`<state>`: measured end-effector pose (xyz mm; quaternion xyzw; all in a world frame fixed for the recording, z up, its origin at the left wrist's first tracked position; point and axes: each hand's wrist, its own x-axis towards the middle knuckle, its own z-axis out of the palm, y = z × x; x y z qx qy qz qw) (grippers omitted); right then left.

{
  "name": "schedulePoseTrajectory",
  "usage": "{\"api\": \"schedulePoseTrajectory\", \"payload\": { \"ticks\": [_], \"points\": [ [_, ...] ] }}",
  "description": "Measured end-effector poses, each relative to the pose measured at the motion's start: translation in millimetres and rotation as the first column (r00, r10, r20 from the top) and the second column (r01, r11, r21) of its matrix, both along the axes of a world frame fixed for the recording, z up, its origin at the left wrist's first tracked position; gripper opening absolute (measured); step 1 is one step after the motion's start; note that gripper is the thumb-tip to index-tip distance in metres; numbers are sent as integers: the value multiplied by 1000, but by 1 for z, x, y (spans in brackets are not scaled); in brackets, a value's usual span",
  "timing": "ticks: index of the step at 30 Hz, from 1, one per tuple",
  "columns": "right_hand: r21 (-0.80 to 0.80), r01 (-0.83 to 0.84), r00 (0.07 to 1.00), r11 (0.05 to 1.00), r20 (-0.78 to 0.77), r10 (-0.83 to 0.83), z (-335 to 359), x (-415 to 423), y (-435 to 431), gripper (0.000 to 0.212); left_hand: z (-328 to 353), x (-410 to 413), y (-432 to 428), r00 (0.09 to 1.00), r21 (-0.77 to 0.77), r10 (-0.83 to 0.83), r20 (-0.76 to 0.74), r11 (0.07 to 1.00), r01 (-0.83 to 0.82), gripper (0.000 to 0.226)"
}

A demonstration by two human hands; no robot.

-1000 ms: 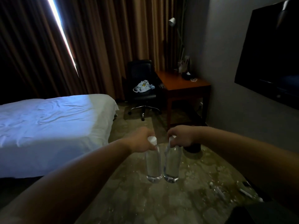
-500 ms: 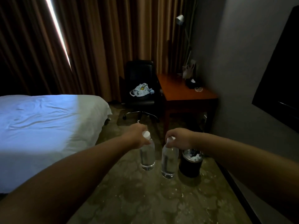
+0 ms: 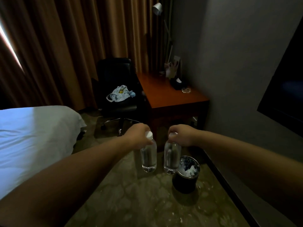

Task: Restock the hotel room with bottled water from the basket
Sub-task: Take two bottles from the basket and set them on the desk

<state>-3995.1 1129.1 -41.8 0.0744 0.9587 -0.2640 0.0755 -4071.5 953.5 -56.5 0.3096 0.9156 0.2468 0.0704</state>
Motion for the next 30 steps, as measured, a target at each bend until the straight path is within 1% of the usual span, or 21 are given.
{"api": "schedulePoseTrajectory", "payload": {
  "ticks": [3, 9, 13, 18, 20, 22, 25, 30],
  "points": [
    [25, 29, 1000, 999, -1, -29, 5, -53, 21, 11, 7, -55, 23, 999, 4, -39, -15, 999, 39, 37],
    [102, 129, 990, 986, -74, -122, 12, -134, 49, 36, 14, -143, 60, 996, 20, -74, -46, 997, 75, 36],
    [156, 154, 986, 976, -91, -141, 17, -179, 68, 25, 14, -188, 80, 996, 16, -84, -27, 996, 84, 36],
    [149, 200, 977, 968, -103, -186, 15, -226, 97, 34, 10, -240, 107, 999, 26, -42, -11, 999, 42, 37],
    [150, 193, 979, 970, -89, -181, 12, -248, 111, 34, 7, -260, 118, 999, 55, -11, 32, 998, 9, 36],
    [150, 167, 985, 975, -69, -158, 7, -272, 124, 30, 2, -279, 132, 998, 107, 21, 67, 994, -28, 33],
    [174, 133, 991, 976, -58, -124, -3, -309, 146, 26, -5, -306, 159, 997, 145, 42, 60, 988, -50, 30],
    [174, 112, 993, 978, -39, -107, -9, -371, 199, 25, -4, -365, 223, 999, 86, 14, 50, 996, -18, 28]
  ]
}}
